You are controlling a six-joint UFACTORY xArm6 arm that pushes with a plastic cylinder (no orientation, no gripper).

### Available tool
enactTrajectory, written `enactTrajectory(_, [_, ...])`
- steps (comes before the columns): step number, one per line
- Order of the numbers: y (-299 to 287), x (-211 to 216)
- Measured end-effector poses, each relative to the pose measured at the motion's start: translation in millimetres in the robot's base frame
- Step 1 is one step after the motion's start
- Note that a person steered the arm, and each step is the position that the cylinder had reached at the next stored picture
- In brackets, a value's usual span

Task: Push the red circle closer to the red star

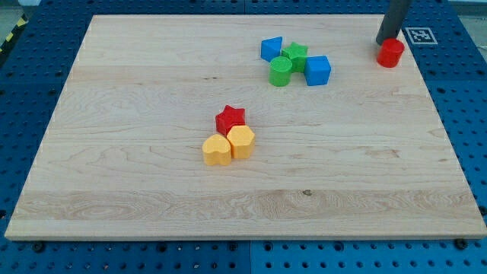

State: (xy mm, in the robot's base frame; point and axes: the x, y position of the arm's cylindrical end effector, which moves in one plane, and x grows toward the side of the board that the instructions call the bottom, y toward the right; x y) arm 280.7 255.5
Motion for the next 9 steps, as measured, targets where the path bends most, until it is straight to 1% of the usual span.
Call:
enactTrajectory(2, [1.7,51.8])
enactTrajectory(6, [13.0,180.7])
enactTrajectory(7, [8.8,195.3])
enactTrajectory(8, [-8.5,195.3])
enactTrajectory(9, [-39.1,195.6])
